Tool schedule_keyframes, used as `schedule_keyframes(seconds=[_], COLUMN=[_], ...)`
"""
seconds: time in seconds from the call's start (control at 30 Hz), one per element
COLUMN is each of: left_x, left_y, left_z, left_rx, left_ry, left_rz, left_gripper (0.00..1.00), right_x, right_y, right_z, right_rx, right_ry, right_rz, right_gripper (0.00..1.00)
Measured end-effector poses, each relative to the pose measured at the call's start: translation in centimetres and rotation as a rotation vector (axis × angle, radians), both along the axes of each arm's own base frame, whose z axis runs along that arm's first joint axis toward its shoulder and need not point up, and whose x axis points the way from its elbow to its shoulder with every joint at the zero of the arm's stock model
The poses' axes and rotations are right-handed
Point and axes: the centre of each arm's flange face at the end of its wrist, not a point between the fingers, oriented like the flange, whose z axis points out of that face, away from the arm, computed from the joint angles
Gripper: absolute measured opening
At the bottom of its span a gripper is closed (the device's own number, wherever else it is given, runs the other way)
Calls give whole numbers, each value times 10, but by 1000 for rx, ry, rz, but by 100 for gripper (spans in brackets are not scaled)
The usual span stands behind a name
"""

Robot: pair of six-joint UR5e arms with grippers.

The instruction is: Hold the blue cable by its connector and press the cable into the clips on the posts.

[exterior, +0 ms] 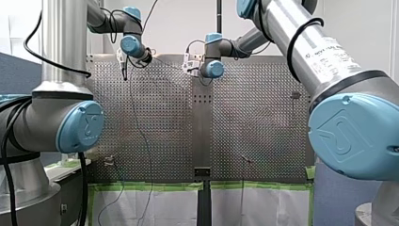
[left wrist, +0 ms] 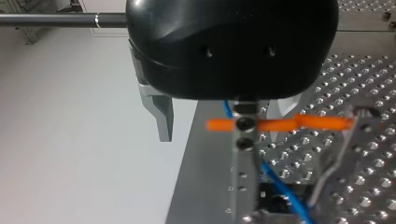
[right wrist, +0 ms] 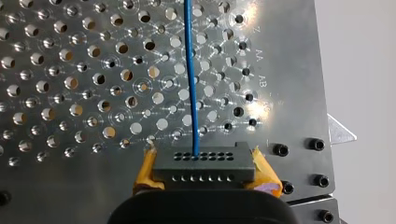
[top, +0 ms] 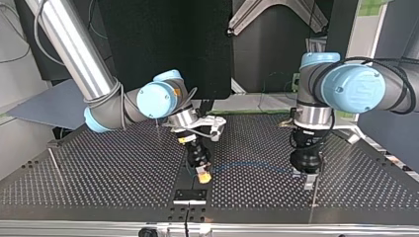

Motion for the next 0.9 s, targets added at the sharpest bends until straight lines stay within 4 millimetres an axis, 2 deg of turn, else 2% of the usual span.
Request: schedule_keyframes(seconds=[0.23,0.63,0.7,0.73,0.77,0.8,0.83,0.87,0.9], left_x=[6,7,7,7,7,7,8,8,8], left_y=[-2,-3,-3,-3,-3,-3,-3,-3,-2], left_z=[-7,-6,-5,-5,-4,-4,-4,-4,-4], left_rx=[0,-1,-1,-1,0,2,4,7,8], left_ry=[11,7,4,1,-3,-6,-7,-9,-10], left_rz=[-2,1,4,5,5,6,9,14,19], left_gripper=[100,100,97,77,43,43,18,0,0], right_x=[0,1,1,1,1,1,1,1,1], right_y=[1,2,2,2,2,2,2,2,2], right_z=[0,-1,-1,-1,-1,-1,-1,-1,-1], right_rx=[1,3,3,4,4,4,4,4,5], right_ry=[1,3,3,3,4,4,4,4,4], right_rz=[1,3,3,3,3,3,3,3,3], right_gripper=[0,0,0,0,0,0,0,0,0])
